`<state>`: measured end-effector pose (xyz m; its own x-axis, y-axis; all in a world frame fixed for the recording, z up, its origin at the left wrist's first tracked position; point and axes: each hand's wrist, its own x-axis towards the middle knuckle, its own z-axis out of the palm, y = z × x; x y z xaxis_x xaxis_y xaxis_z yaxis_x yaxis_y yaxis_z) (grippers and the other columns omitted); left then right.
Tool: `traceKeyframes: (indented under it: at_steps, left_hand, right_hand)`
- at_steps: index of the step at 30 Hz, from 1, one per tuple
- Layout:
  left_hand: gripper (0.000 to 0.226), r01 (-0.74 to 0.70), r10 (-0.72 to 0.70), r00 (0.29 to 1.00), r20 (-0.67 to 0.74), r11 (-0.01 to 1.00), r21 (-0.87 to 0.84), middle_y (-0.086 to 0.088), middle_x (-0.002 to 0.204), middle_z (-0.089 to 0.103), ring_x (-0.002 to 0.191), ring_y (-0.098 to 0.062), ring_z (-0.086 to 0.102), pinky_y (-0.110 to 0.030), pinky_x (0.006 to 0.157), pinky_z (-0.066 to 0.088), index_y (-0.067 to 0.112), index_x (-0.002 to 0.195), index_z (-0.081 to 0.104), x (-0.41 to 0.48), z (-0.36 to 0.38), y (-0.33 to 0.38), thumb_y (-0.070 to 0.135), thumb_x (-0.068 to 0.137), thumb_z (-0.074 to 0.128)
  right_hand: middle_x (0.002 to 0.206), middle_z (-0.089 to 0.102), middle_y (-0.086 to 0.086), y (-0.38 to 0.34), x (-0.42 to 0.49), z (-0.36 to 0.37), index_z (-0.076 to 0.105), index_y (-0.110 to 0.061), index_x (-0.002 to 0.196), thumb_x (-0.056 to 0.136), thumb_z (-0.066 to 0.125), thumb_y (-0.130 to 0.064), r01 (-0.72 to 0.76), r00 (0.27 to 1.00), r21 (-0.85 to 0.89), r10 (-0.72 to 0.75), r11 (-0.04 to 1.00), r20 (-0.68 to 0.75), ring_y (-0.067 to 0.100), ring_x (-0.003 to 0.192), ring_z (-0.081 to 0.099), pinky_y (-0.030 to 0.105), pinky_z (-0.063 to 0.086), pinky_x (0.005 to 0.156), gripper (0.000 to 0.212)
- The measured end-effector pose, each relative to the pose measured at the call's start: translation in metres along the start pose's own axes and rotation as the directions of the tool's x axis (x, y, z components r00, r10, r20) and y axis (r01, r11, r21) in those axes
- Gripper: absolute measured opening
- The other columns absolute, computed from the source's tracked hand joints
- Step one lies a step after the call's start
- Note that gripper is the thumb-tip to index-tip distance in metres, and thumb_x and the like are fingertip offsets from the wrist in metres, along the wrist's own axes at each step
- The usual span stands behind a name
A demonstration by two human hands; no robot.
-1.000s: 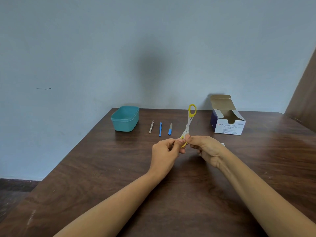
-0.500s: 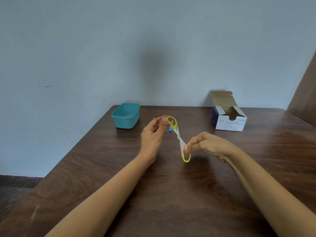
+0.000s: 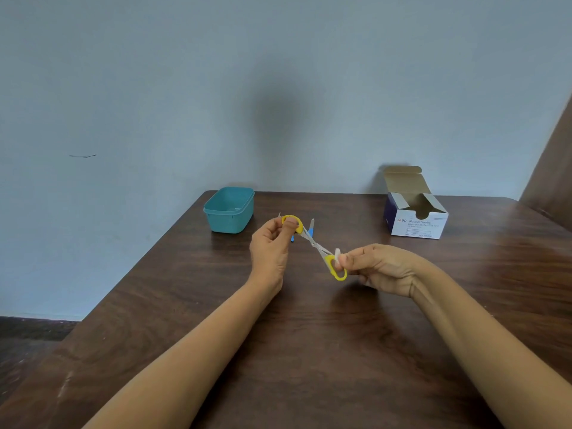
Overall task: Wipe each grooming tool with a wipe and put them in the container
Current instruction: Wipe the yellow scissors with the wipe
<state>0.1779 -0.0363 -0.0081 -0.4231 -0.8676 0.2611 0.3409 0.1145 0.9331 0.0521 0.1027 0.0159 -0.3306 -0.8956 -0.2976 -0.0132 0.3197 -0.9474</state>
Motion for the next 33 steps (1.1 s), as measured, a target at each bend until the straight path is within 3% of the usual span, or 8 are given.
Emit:
traceKeyframes:
  at_steps: [4, 10, 13, 19, 21, 24, 25, 33]
  left_hand:
    - [0.010, 0.038, -0.043, 0.998, -0.051, 0.996, -0.083, 0.012, 0.067, 0.069, 0.063, 0.009, 0.058, -0.015, 0.073, 0.045, 0.013, 0.084, 0.070, 0.002, 0.000, 0.000, 0.016, 0.091, 0.064]
    - [0.007, 0.107, -0.117, 0.990, -0.084, 0.987, -0.118, 0.006, 0.080, 0.071, 0.064, 0.008, 0.059, -0.009, 0.065, 0.046, 0.016, 0.088, 0.072, 0.001, 0.001, -0.003, 0.022, 0.086, 0.068]
    - [0.011, 0.140, -0.148, 0.984, -0.094, 0.986, -0.090, 0.004, 0.076, 0.068, 0.056, 0.004, 0.052, -0.013, 0.062, 0.043, 0.014, 0.090, 0.073, 0.000, 0.002, -0.003, 0.024, 0.085, 0.070]
    - [0.013, 0.177, -0.184, 0.979, -0.088, 0.981, -0.084, 0.005, 0.072, 0.068, 0.066, -0.004, 0.047, -0.018, 0.065, 0.041, 0.013, 0.090, 0.074, -0.004, 0.004, -0.002, 0.025, 0.084, 0.072]
    - [0.011, 0.174, -0.177, 0.983, -0.054, 0.983, -0.055, 0.001, 0.074, 0.069, 0.063, -0.004, 0.045, -0.020, 0.067, 0.039, 0.015, 0.084, 0.075, -0.006, 0.005, -0.003, 0.026, 0.084, 0.071]
    - [0.015, 0.176, -0.176, 0.983, 0.044, 0.984, 0.020, -0.005, 0.079, 0.071, 0.057, 0.001, 0.047, -0.020, 0.067, 0.039, 0.014, 0.079, 0.076, -0.009, 0.004, -0.004, 0.027, 0.084, 0.071]
    - [0.016, 0.167, -0.170, 0.982, 0.077, 0.985, 0.054, -0.004, 0.079, 0.072, 0.056, 0.003, 0.048, -0.018, 0.066, 0.041, 0.013, 0.079, 0.076, -0.010, 0.005, -0.005, 0.027, 0.084, 0.071]
    - [0.021, 0.025, -0.100, 0.948, 0.303, 0.970, 0.243, -0.005, 0.076, 0.076, 0.067, -0.011, 0.060, -0.019, 0.066, 0.051, 0.004, 0.082, 0.074, -0.031, 0.015, -0.012, 0.025, 0.086, 0.071]
  right_hand:
    - [0.075, 0.069, -0.008, -0.002, 0.000, -0.001, 0.075, -0.017, 0.059, 0.065, 0.069, -0.029, 0.017, 1.000, 0.195, -0.013, 0.981, -0.021, 0.005, 0.078, 0.051, 0.024, 0.025, 0.064, 0.015]
    - [0.083, 0.066, -0.010, -0.001, 0.005, -0.009, 0.077, -0.017, 0.067, 0.069, 0.069, -0.029, 0.020, 0.996, 0.460, 0.024, 0.888, -0.088, 0.003, 0.073, 0.047, 0.021, 0.028, 0.065, 0.014]
    - [0.077, 0.063, -0.009, -0.002, 0.005, -0.013, 0.075, -0.016, 0.069, 0.069, 0.070, -0.030, 0.043, 0.994, 0.516, 0.015, 0.855, -0.108, 0.005, 0.068, 0.048, 0.021, 0.030, 0.065, 0.015]
    - [0.073, 0.062, -0.012, -0.002, 0.007, -0.018, 0.076, -0.017, 0.072, 0.056, 0.084, -0.035, 0.118, 0.992, 0.612, -0.065, 0.782, -0.108, 0.004, 0.067, 0.048, 0.021, 0.030, 0.064, 0.025]
    - [0.072, 0.060, -0.012, 0.000, 0.009, -0.019, 0.075, -0.020, 0.075, 0.045, 0.091, -0.037, 0.173, 0.985, 0.644, -0.118, 0.745, -0.128, 0.003, 0.065, 0.050, 0.021, 0.031, 0.063, 0.038]
    - [0.074, 0.056, -0.013, 0.000, 0.011, -0.021, 0.071, -0.025, 0.072, 0.071, 0.071, -0.035, 0.252, 0.966, 0.715, -0.130, 0.652, -0.222, 0.003, 0.066, 0.047, 0.022, 0.028, 0.065, 0.010]
    - [0.073, 0.055, -0.013, 0.000, 0.012, -0.021, 0.071, -0.025, 0.069, 0.074, 0.066, -0.035, 0.275, 0.959, 0.727, -0.131, 0.629, -0.250, 0.003, 0.065, 0.046, 0.022, 0.027, 0.064, 0.012]
    - [0.066, 0.056, -0.016, 0.001, 0.017, -0.010, 0.073, -0.027, 0.058, 0.069, 0.065, -0.043, 0.400, 0.902, 0.749, -0.080, 0.528, -0.425, 0.002, 0.062, 0.041, 0.022, 0.026, 0.063, 0.021]
